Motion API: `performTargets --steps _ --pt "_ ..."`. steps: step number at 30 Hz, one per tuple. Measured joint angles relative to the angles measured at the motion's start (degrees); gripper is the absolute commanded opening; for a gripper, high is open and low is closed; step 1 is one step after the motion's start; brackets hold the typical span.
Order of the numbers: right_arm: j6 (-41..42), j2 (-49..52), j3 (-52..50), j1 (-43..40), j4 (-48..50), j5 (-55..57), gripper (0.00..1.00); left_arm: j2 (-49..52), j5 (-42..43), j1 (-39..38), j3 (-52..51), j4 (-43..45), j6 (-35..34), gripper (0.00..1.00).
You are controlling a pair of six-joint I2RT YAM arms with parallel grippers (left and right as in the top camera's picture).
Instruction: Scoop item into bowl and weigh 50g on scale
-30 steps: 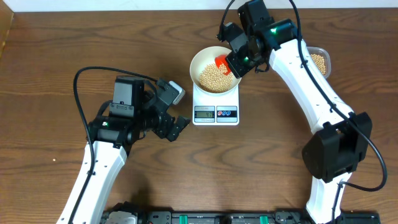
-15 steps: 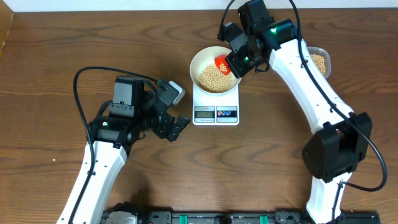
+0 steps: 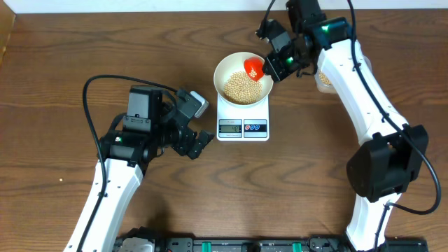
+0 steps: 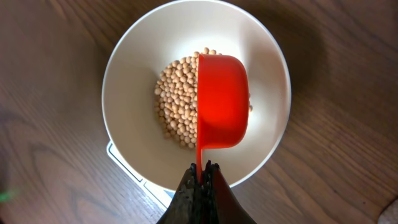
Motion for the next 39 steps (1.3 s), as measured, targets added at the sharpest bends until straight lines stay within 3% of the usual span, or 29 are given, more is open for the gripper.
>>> performTargets --steps 39 --pt "0.3 0.0 0.0 -2.0 0.2 -4.7 0.01 0.0 0.0 0.0 0.0 -0.2 0.0 0.93"
